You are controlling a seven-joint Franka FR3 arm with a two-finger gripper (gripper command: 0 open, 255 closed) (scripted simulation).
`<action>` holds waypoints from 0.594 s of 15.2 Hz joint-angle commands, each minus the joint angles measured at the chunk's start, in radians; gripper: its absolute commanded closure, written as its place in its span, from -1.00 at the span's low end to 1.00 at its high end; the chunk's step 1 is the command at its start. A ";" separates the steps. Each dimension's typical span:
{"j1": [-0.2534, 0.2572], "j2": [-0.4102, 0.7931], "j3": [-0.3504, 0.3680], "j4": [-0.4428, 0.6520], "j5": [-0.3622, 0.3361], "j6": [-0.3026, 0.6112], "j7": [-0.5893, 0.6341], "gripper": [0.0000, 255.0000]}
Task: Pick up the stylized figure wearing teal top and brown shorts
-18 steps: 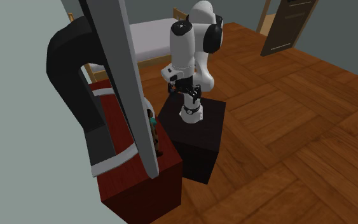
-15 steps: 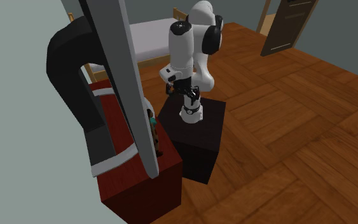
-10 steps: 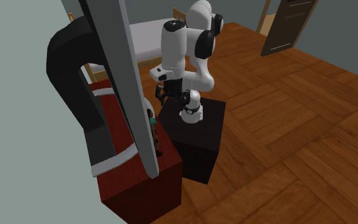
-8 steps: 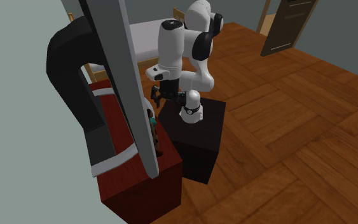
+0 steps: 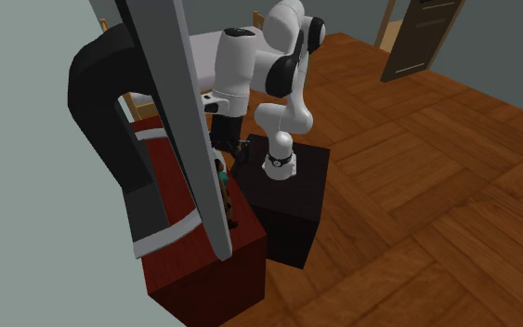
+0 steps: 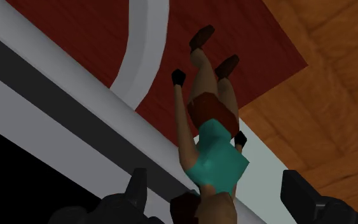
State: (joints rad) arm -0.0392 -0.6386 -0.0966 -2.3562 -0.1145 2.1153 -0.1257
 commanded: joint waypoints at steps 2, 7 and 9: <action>-0.002 0.001 -0.002 -0.034 -0.005 0.050 0.000 -1.00; -0.004 0.002 -0.005 -0.095 -0.010 0.112 0.004 -1.00; -0.004 0.001 -0.005 -0.096 -0.010 0.113 0.005 1.00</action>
State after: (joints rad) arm -0.0432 -0.6363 -0.1015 -2.4493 -0.1244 2.2257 -0.1214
